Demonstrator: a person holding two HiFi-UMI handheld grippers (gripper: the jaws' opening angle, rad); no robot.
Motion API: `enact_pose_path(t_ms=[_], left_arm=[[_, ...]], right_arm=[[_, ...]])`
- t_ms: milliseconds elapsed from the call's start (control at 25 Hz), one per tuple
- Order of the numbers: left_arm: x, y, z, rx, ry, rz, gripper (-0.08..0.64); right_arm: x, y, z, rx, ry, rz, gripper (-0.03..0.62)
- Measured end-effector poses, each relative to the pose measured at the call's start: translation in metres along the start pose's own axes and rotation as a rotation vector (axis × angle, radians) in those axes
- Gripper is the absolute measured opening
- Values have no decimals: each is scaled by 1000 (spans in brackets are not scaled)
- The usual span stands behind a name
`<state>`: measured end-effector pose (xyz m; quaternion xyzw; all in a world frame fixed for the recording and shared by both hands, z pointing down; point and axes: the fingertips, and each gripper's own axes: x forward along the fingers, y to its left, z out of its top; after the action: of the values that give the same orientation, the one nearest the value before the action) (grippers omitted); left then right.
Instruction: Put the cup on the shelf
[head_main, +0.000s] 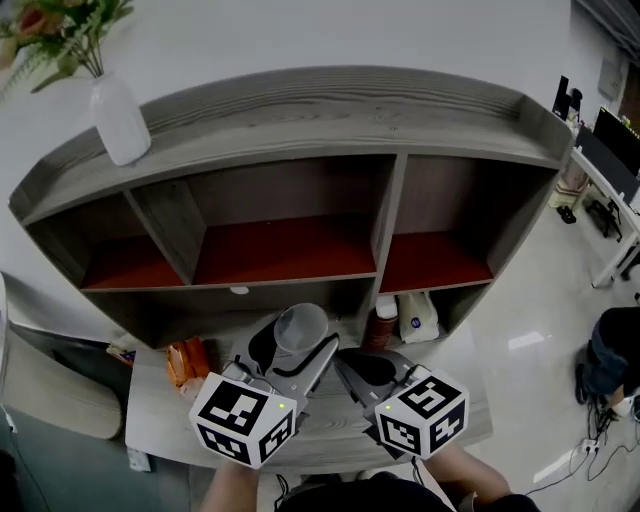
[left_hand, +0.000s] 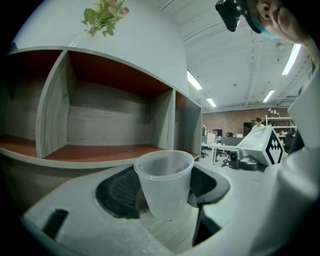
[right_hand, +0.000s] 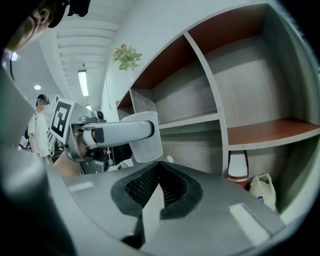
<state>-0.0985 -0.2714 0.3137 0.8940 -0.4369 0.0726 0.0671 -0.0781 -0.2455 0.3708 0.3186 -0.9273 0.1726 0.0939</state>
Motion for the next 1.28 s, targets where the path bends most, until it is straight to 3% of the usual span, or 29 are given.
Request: enact_pose_path(t_ms=[360,840,1280], left_arm=[[29,12,43,60,-31,-102,287],[68,38,93,119,-109,-136,287],[110,45,94,175,-1,-200,296]], right_arm=[[-1,-21,28,16,-30,-81,-2],[4,-32,40,14,-34,-145,-2],[2,-42,27,38,-6,-188,0]])
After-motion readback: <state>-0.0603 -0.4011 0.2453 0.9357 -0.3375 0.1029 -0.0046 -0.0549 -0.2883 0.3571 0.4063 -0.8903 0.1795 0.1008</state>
